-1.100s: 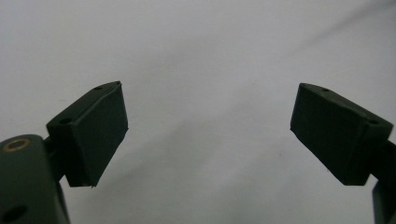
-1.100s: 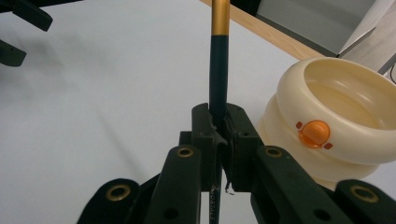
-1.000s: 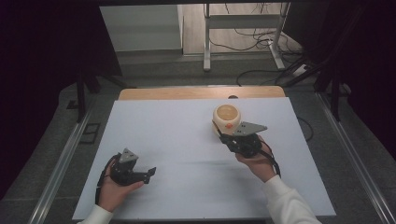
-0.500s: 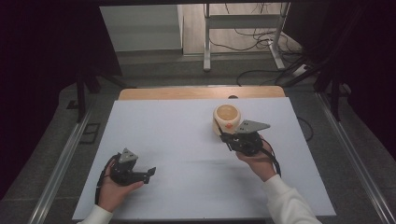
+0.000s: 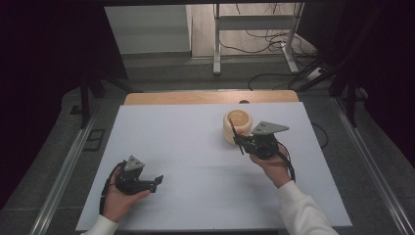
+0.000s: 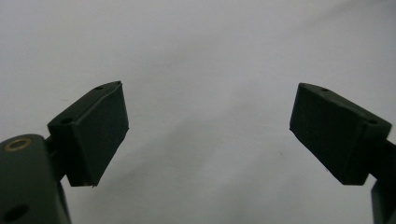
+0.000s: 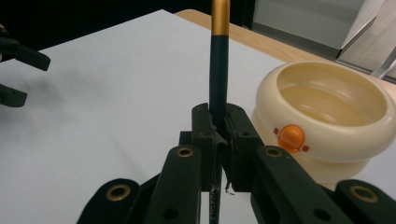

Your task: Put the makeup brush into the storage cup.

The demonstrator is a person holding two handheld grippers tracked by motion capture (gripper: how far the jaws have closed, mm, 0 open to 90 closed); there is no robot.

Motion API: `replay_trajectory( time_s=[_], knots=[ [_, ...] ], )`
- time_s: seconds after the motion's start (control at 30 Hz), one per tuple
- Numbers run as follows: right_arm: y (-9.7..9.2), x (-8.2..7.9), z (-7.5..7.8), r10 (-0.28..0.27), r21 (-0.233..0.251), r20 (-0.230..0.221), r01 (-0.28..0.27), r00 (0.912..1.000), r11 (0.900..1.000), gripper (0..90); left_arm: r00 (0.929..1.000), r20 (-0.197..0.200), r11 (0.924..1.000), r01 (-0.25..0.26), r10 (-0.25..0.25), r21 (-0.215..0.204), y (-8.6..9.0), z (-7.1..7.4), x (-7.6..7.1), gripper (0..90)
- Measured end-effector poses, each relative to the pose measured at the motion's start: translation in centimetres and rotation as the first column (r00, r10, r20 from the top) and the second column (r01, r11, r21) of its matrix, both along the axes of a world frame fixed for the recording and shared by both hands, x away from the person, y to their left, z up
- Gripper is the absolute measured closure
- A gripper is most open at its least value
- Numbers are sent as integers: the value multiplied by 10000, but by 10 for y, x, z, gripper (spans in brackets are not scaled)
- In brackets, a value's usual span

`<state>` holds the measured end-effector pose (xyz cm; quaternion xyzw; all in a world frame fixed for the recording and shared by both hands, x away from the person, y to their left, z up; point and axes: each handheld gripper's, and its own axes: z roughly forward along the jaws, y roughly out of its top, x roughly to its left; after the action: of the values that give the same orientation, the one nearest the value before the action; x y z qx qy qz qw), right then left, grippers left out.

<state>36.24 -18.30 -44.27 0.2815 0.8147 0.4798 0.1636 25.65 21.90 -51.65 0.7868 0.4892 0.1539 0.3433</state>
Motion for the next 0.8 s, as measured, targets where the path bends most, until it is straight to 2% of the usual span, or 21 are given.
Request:
replay_trajectory(
  time_s=[0.3, 0.8],
  knots=[
    [0, 3, 7, -82, 203, 109, 79, 9999, 9998, 840, 10000, 20, 10000, -2, 2, 5, 1, 0, 0, 122],
    [-4, 14, 25, -489, 846, 513, 445, 9975, 9954, 840, 10000, 24, 10000, 12, -12, -3, 0, 1, 0, 122]
  ],
)
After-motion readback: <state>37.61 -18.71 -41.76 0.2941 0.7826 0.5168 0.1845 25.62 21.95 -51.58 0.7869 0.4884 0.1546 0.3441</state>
